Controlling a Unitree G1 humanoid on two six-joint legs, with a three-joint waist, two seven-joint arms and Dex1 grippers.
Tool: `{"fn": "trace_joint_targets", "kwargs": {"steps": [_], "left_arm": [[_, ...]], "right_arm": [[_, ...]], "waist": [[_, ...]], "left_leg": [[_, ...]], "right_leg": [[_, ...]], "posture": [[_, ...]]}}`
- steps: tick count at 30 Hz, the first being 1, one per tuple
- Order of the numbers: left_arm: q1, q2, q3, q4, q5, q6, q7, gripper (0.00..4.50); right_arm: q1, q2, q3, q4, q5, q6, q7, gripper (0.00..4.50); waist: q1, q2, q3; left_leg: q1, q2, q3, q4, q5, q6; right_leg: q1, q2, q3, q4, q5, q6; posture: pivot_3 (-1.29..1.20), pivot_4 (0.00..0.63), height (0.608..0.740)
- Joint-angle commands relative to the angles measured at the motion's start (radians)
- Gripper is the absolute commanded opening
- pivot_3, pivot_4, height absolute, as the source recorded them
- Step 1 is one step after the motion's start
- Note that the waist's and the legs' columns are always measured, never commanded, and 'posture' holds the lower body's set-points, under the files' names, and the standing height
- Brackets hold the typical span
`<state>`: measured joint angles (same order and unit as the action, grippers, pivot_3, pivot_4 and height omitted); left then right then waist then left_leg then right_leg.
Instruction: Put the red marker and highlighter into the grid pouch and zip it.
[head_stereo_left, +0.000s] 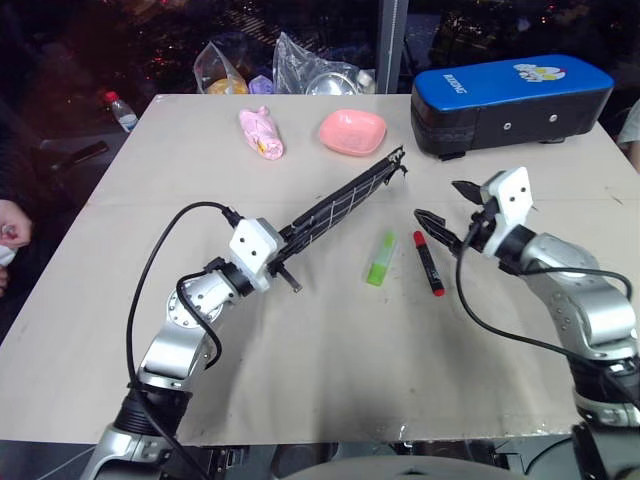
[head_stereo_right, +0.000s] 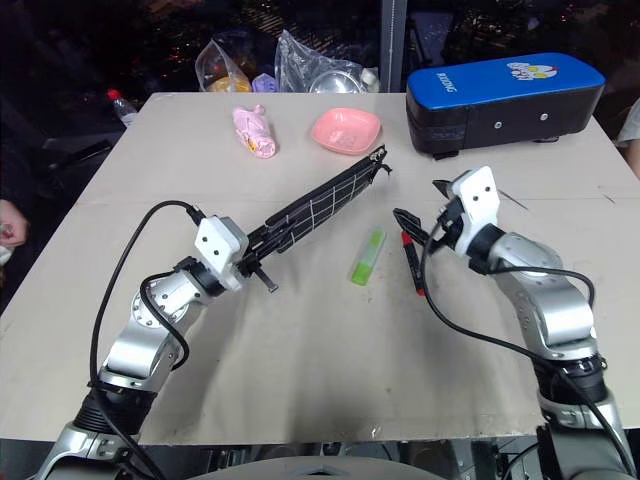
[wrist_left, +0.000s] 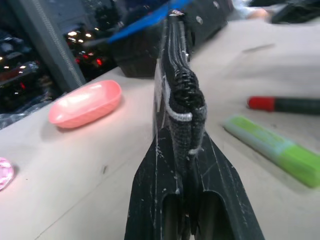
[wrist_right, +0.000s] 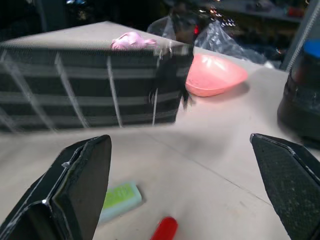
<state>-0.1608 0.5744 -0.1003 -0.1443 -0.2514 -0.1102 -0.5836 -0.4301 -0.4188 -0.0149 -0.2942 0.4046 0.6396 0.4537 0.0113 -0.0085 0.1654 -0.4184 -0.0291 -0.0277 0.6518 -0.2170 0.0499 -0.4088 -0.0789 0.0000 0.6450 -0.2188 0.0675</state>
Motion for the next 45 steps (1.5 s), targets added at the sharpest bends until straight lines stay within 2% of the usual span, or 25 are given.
{"fn": "trace_joint_targets", "kwargs": {"steps": [1, 3, 11, 14, 17, 38, 45], "left_arm": [[-0.001, -0.015, 0.007, -0.031, 0.038, -0.035, -0.015, 0.02], [-0.003, -0.003, -0.008, -0.019, 0.087, -0.067, -0.039, 0.02], [-0.02, -0.033, 0.01, 0.016, 0.115, -0.081, -0.039, 0.02], [-0.02, -0.039, 0.011, 0.015, 0.118, -0.082, -0.041, 0.0], [-0.017, -0.045, 0.014, 0.012, 0.118, -0.075, -0.041, 0.0], [-0.015, -0.064, 0.023, -0.003, 0.129, -0.059, -0.045, 0.0], [-0.016, -0.068, 0.024, -0.009, 0.128, -0.055, -0.05, 0.0]], "right_arm": [[-0.078, 0.033, 0.014, 0.036, -0.003, 0.065, -0.041, 4.5], [-0.102, 0.051, 0.01, 0.068, -0.01, 0.069, -0.048, 4.5], [-0.119, 0.061, -0.001, 0.111, 0.019, 0.146, -0.024, 4.5], [-0.123, 0.063, 0.001, 0.12, 0.011, 0.14, -0.019, 3.71], [-0.123, 0.064, 0.0, 0.119, 0.011, 0.143, -0.017, 2.36], [-0.086, 0.02, -0.018, 0.064, 0.048, 0.219, 0.014, 2.36], [-0.106, 0.046, -0.008, 0.094, 0.034, 0.202, -0.001, 2.36]], "waist": [[0.0, 0.0, 0.0], [0.001, 0.0, 0.0], [0.0, 0.0, 0.0], [-0.001, 0.0, 0.0], [-0.001, 0.0, 0.0], [-0.001, 0.0, 0.0], [-0.001, 0.0, 0.0]], "left_leg": [[0.0, 0.0, 0.0, 0.0, 0.0, 0.0], [0.0, 0.0, 0.0, 0.0, 0.0, 0.0], [0.0, 0.0, 0.0, -0.001, 0.0, 0.0], [0.0, 0.0, 0.0, -0.001, 0.0, 0.0], [0.0, 0.0, 0.0, -0.001, 0.0, 0.0], [0.0, 0.0, 0.0, -0.001, 0.0, 0.0], [0.0, 0.0, 0.0, -0.001, 0.0, 0.0]], "right_leg": [[0.0, 0.0, 0.0, 0.0, 0.0, 0.0], [0.0, 0.0, 0.0, 0.0, 0.0, 0.0], [0.0, 0.0, 0.0, 0.0, 0.0, 0.0], [0.0, 0.0, 0.0, 0.0, 0.0, 0.0], [0.0, 0.0, 0.0, 0.0, 0.0, 0.0], [-0.001, 0.0, 0.0, 0.0, 0.0, 0.0], [-0.001, 0.0, 0.001, 0.0, 0.0, 0.0]], "posture": [[0.0, 0.15, 0.726], [0.0, 0.15, 0.726], [0.0, 0.15, 0.726], [0.0, 0.15, 0.726], [0.0, 0.15, 0.726], [0.0, 0.15, 0.726], [0.0, 0.15, 0.726]]}}
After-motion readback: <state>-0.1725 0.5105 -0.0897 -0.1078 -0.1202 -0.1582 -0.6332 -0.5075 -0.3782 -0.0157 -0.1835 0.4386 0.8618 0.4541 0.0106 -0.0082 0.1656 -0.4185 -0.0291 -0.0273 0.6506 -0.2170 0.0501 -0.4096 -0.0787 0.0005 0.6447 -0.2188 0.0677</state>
